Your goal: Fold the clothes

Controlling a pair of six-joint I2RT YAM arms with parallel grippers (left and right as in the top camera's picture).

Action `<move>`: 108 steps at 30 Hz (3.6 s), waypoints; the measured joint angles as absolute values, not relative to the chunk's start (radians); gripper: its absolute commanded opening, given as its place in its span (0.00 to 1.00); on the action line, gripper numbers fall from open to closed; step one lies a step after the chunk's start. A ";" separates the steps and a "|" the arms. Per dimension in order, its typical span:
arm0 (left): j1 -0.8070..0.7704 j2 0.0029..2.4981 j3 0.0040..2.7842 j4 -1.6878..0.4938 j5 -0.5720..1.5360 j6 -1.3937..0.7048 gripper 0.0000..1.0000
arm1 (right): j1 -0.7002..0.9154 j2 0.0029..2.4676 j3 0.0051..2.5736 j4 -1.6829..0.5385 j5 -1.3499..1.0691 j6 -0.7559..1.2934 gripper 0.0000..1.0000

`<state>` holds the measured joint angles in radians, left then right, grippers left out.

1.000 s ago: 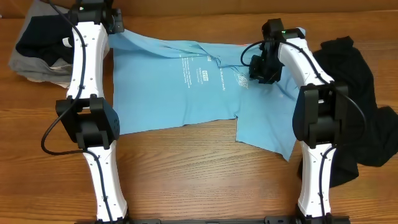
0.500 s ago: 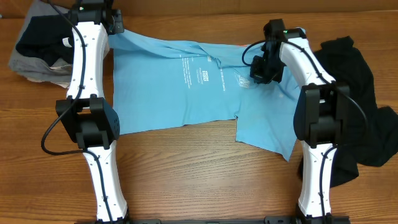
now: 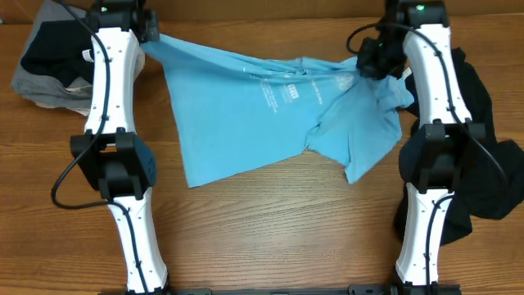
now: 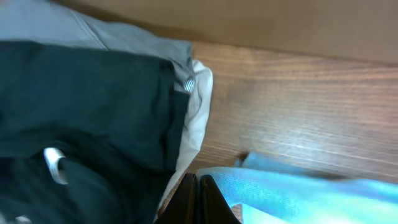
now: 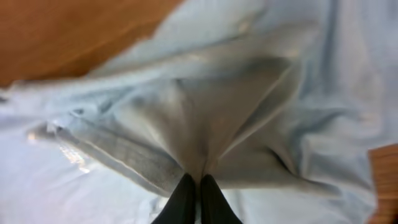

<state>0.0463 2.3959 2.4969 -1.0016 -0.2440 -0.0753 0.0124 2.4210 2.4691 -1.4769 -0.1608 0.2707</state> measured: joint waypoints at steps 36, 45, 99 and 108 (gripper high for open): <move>0.055 2.054 2.634 -1.093 -0.163 -0.072 0.04 | -0.125 2.288 2.986 -1.687 -0.195 0.209 0.04; 0.055 1.617 2.708 -1.062 -0.151 -0.031 0.04 | -0.278 1.813 3.087 -1.689 -0.230 0.191 0.04; 0.055 2.460 2.640 -1.025 -0.307 0.070 0.04 | -0.144 2.388 2.720 -1.391 -0.239 0.041 0.04; 0.055 2.461 2.640 -1.187 -0.308 0.070 0.04 | -0.144 2.391 2.720 -1.673 -0.257 0.052 0.04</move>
